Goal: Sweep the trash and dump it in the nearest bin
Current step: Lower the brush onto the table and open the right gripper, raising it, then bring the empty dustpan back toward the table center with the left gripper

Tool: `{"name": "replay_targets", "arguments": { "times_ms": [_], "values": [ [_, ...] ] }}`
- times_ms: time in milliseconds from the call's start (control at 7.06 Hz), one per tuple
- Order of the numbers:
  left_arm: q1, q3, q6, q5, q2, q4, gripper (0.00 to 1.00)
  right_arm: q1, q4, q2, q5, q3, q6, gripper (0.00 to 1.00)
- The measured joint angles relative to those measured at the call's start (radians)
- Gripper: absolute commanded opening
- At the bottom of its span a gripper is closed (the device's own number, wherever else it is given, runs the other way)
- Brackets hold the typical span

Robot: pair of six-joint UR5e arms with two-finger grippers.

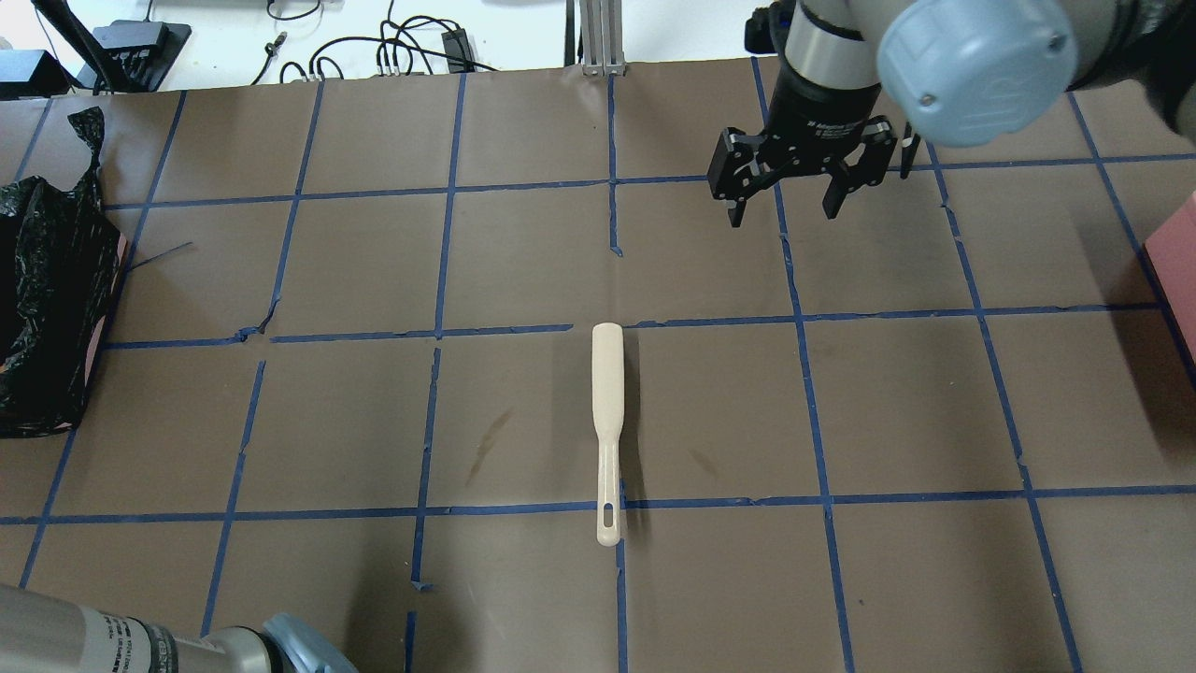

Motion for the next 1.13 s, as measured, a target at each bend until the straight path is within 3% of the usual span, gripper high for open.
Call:
{"name": "replay_targets", "arguments": {
  "times_ms": [566,1132],
  "values": [
    [-0.202,-0.069,-0.111,-0.184,0.054,-0.147,0.04,-0.014,0.056,-0.101,-0.007,0.012,-0.056,1.0],
    [-0.378,-0.246,-0.388,-0.324,0.075,-0.146,0.05,-0.013,0.062,-0.106,-0.013,0.025,-0.067,1.0]
  ]
}}
